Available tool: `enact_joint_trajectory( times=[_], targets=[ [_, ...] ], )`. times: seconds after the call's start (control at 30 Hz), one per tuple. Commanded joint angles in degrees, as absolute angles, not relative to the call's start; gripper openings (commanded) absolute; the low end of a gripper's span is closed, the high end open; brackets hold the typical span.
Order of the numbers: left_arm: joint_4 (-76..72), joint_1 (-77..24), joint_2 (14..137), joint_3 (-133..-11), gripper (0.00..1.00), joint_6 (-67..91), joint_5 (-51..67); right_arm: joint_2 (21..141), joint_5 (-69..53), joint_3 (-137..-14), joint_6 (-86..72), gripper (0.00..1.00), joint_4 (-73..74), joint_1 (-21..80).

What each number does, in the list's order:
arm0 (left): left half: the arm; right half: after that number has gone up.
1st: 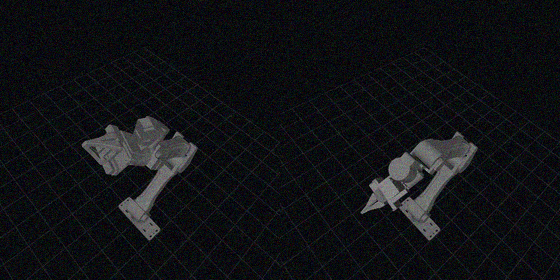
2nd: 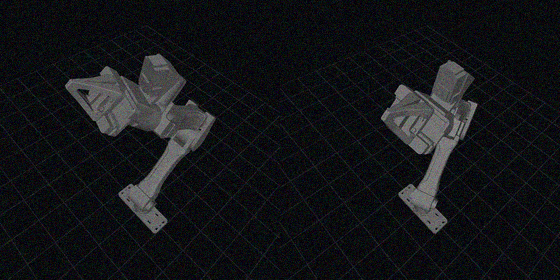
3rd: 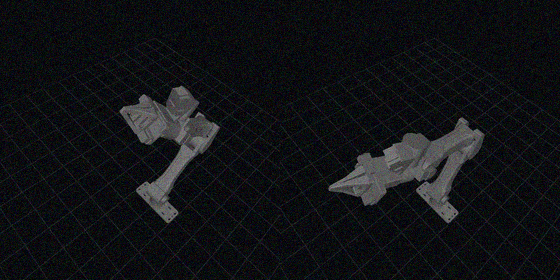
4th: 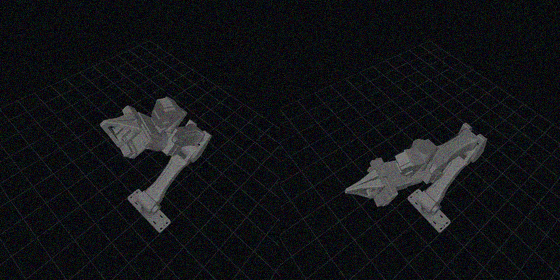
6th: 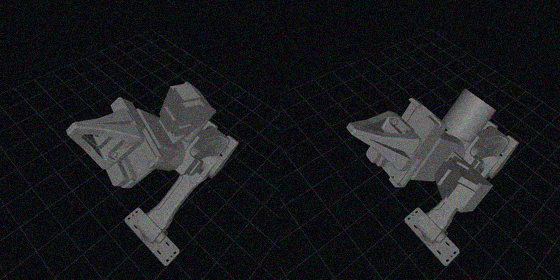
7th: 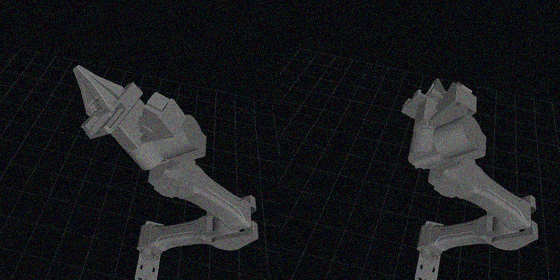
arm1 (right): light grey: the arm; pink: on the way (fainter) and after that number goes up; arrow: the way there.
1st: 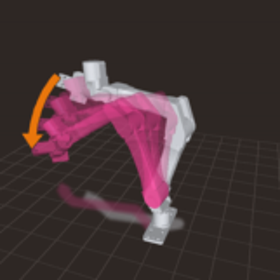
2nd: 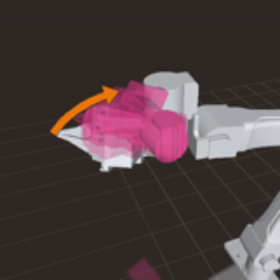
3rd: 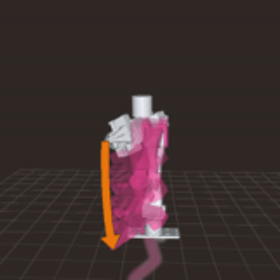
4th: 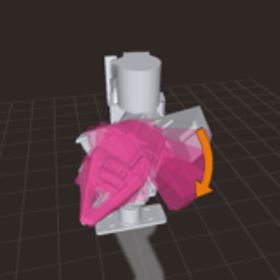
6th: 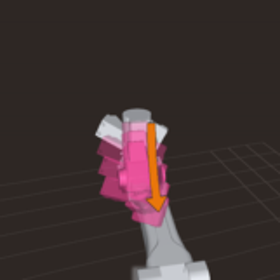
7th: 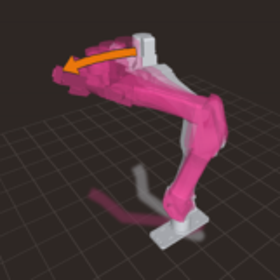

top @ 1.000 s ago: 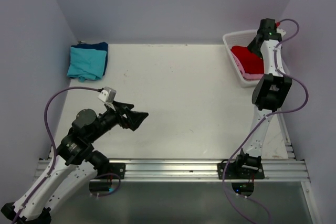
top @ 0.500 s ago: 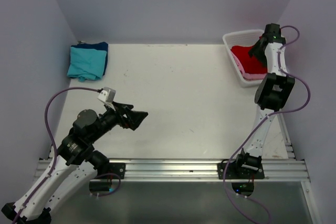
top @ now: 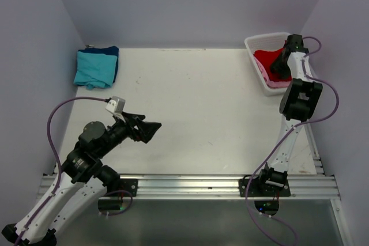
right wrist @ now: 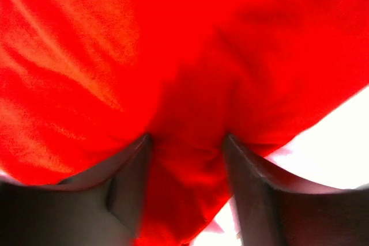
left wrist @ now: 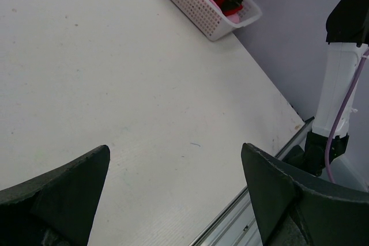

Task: Fold and stack the t-shirts
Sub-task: Grab the tshirt from the pile

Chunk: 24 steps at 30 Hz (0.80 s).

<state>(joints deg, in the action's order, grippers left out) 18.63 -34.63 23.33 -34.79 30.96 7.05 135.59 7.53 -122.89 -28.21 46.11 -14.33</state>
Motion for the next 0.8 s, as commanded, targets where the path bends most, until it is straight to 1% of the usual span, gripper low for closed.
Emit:
enact_joint_trajectory(
  times=[0.0,0.03,0.07,0.27,0.43,0.57,0.6,0.77],
  targets=[
    [19.0,-34.8,22.9,-34.5,1.00,31.9,6.5,133.5,4.6,-119.3,-26.0,0.36,45.4,-14.2],
    [19.0,-34.8,22.9,-34.5,1.00,32.0,6.5,133.3,4.3,-118.9,-26.0,0.02,45.2,-14.2],
    [19.2,-34.8,22.6,-34.5,1.00,32.0,6.5,132.8,4.1,-118.4,-26.2,0.00,45.1,-14.2],
    [19.5,-34.7,21.9,-34.5,1.00,32.6,6.7,130.3,0.7,-116.6,-26.2,0.00,42.8,-14.2],
    [19.6,-34.8,21.5,-34.3,1.00,32.8,6.9,125.7,-2.7,-115.7,-26.1,0.00,39.8,-14.2],
    [19.4,-34.8,21.0,-34.0,1.00,33.0,7.0,119.4,-7.7,-109.3,-27.0,0.00,32.7,-14.2],
    [19.3,-34.8,21.0,-33.9,1.00,33.1,7.1,117.8,-9.7,-107.9,-27.2,0.00,28.9,-14.2],
    [19.3,-34.8,20.7,-33.8,1.00,33.0,7.2,110.0,-14.8,-100.7,-29.4,0.00,20.9,-14.2]
  ],
)
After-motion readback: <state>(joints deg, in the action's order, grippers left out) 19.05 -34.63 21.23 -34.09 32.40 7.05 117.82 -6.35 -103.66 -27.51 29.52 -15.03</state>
